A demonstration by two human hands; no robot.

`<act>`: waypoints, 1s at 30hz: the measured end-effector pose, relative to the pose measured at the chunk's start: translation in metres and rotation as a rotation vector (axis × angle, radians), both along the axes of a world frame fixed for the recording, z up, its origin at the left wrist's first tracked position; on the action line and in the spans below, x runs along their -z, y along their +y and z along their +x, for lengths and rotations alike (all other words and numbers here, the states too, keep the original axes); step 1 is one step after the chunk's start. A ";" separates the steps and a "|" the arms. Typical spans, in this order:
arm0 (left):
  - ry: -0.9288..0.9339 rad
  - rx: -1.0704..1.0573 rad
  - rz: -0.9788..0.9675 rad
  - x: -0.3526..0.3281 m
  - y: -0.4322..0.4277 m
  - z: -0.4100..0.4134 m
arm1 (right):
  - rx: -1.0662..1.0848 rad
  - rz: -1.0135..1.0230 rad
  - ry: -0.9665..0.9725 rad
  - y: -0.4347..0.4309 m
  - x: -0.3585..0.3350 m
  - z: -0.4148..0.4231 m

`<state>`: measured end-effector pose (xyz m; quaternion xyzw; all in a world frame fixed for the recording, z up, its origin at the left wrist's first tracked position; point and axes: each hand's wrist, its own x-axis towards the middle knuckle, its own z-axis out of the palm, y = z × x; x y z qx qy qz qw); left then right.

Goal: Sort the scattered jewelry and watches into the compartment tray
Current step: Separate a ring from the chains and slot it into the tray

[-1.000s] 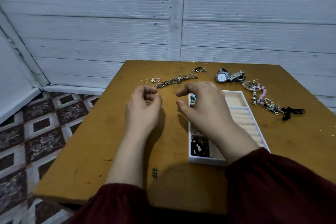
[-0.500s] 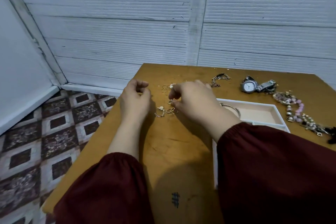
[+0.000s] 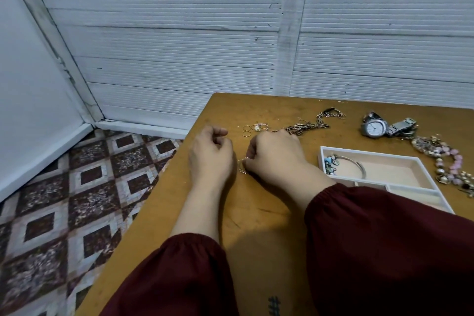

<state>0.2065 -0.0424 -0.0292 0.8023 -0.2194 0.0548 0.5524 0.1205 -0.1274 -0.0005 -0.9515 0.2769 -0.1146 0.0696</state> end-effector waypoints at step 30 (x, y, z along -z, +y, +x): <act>-0.279 0.148 0.474 -0.006 -0.069 0.015 | 0.338 0.778 -0.701 -0.053 0.024 -0.001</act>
